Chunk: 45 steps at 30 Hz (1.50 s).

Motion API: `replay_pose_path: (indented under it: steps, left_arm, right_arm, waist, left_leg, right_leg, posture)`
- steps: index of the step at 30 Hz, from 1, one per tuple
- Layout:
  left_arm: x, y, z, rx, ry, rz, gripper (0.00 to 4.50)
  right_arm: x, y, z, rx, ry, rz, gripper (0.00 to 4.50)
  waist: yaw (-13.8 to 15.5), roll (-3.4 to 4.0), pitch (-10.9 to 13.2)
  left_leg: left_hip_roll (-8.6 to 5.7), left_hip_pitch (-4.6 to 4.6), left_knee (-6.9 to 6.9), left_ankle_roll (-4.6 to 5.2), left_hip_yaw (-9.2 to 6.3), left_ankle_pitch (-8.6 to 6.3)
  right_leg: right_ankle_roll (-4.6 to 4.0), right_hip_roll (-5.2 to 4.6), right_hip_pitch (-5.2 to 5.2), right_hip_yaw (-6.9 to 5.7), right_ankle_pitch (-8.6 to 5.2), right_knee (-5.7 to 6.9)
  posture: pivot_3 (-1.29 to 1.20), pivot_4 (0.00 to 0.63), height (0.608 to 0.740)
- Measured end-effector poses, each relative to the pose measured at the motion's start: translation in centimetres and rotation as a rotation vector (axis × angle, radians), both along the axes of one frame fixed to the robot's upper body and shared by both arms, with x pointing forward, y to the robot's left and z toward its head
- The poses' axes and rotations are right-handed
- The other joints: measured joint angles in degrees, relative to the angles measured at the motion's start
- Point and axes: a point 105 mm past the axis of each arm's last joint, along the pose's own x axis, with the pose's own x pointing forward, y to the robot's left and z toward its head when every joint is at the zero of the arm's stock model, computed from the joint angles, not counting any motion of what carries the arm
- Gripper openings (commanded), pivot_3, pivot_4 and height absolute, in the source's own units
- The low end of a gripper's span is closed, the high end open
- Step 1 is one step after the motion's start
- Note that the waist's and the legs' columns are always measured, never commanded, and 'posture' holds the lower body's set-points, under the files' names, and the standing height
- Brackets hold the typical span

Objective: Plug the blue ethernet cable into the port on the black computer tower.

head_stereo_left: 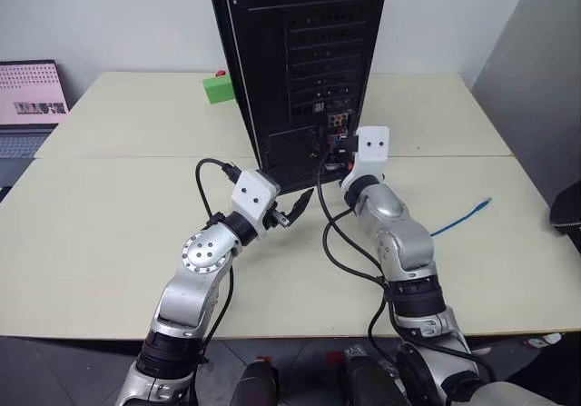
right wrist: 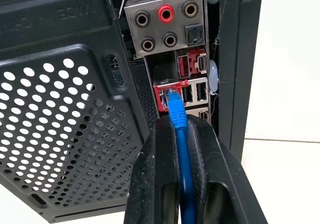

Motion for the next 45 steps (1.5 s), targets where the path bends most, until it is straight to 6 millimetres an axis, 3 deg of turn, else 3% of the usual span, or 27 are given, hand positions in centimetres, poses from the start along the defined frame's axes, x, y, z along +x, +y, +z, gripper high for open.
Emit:
replay_pose_path:
  steps: [13, 14, 15, 23, 33, 39, 45]
  left_arm:
    - [-0.1, -0.1, 0.1, -0.004, -0.003, -0.002, 3.96]
    - [-0.1, -0.1, 0.1, -0.004, -0.003, -0.002, 3.99]
    - [-0.1, -0.1, 0.1, -0.005, -0.003, -0.002, 3.99]
    - [-0.1, -0.1, 0.1, -0.007, -0.003, 0.0, 3.99]
    - [-0.5, 1.4, 0.2, 0.078, 0.013, -0.009, 3.99]
    - [-0.5, 3.8, 0.0, 0.143, 0.072, 0.002, 3.99]
    - [-1.5, 7.4, 0.1, 0.192, 0.15, -0.02, 3.99]
  right_arm:
    - [0.3, 0.5, -0.1, 0.0, -0.004, 0.017, 0.0]
    - [0.3, 0.4, -0.1, 0.002, -0.004, 0.02, 0.68]
    - [0.3, 0.4, -0.1, 0.004, -0.003, 0.026, 0.69]
    - [-0.3, -1.0, -0.8, -0.018, 0.007, 0.077, 2.41]
    - [-3.9, -4.6, 0.3, -0.168, -0.075, 0.322, 4.43]
    - [-6.8, -6.6, 1.2, -0.235, -0.087, 0.601, 4.48]
    - [-7.3, -9.4, 2.9, -0.253, -0.107, 0.661, 4.48]
  waist:
    - [-0.5, 0.0, 0.0]
    - [-0.5, 0.0, 0.0]
    - [-0.5, 0.0, 0.0]
    - [-0.1, 0.0, 0.0]
    - [0.0, 0.0, 0.0]
    - [0.0, -0.02, 0.1]
    - [0.0, -0.05, 0.1]
  left_leg:
    - [0.03, 0.03, -0.01, 0.0, 0.01, 0.0]
    - [0.03, 0.03, 0.0, 0.0, 0.01, 0.0]
    - [0.03, 0.03, -0.01, 0.0, 0.01, 0.0]
    - [-0.01, -0.12, -0.01, 0.0, 0.01, 0.0]
    - [-0.02, -0.14, -0.01, 0.0, 0.0, 0.0]
    - [0.0, -0.12, -0.01, 0.01, -0.01, -0.01]
    - [0.0, -0.13, -0.01, 0.01, 0.01, -0.01]
  right_leg:
    - [0.0, 0.04, 0.0, 0.06, 0.0, 0.01]
    - [0.0, 0.04, 0.0, 0.06, 0.0, 0.01]
    - [0.0, 0.04, -0.01, 0.05, 0.0, 0.01]
    - [0.0, -0.01, -0.07, 0.02, 0.0, -0.07]
    - [0.03, -0.01, -0.06, -0.01, -0.02, -0.11]
    - [0.05, 0.01, -0.06, -0.01, -0.04, -0.11]
    - [0.05, -0.01, -0.06, -0.01, -0.04, -0.12]
  posture:
    - [0.0, 0.15, 0.74]
    - [0.0, 0.15, 0.74]
    - [0.0, 0.15, 0.74]
    - [0.0, 0.15, 0.74]
    - [0.0, 0.15, 0.74]
    - [0.0, 0.15, 0.74]
    - [0.0, 0.15, 0.74]
